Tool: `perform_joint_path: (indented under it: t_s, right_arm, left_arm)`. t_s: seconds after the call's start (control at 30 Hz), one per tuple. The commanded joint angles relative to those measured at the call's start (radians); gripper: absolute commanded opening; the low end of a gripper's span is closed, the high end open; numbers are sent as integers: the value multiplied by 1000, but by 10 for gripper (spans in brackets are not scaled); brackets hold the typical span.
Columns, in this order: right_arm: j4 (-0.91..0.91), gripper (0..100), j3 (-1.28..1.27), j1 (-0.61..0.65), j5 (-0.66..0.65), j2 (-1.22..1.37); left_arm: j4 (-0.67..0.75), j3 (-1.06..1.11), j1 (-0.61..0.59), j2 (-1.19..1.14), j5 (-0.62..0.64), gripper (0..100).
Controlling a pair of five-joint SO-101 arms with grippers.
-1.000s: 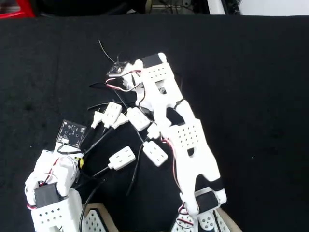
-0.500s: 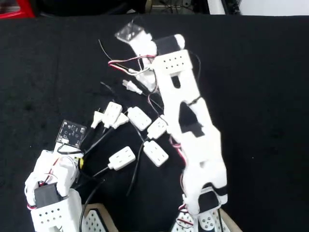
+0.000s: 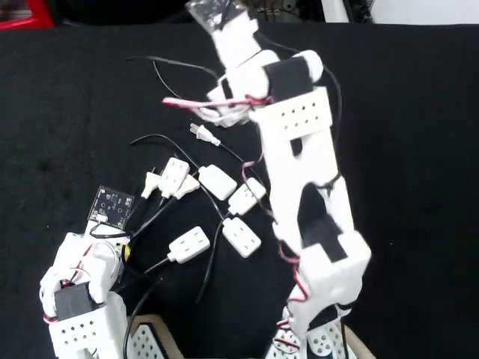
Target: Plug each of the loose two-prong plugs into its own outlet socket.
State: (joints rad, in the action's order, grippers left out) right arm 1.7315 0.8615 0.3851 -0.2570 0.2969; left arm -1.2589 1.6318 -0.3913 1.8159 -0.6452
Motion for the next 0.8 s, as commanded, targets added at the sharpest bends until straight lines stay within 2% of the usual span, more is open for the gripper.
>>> perform_joint_path:
  t_s: [0.0, 0.13, 0.23, 0.33, 0.47, 0.63, 0.7, 0.77]
  right_arm:
    - [29, 11, -87, 98, -17, -209]
    - [20, 11, -245, 173, -57, -427]
    - [-40, 11, -426, 181, -58, -595]
    - [-126, 11, -693, 187, -61, -773]
    - [-210, 11, -1112, 284, -123, -1104]
    - [-669, 11, -1669, 227, -38, -1486]
    - [-891, 11, -1857, 230, 83, -1554]
    - [-1158, 11, -2011, 230, 261, -1560]
  left_arm:
    - [21, -4, 15, 5, 72, 223]
    - [48, 2, 36, 6, 132, 223]
    - [75, 33, 79, 6, 138, 223]
    - [107, 51, 108, 6, 143, 223]
    - [158, 39, 68, 6, 267, 223]
    - [170, 1, 110, 6, 348, 223]
    - [172, -16, 151, 6, 377, 223]
    - [187, -27, 191, 6, 405, 223]
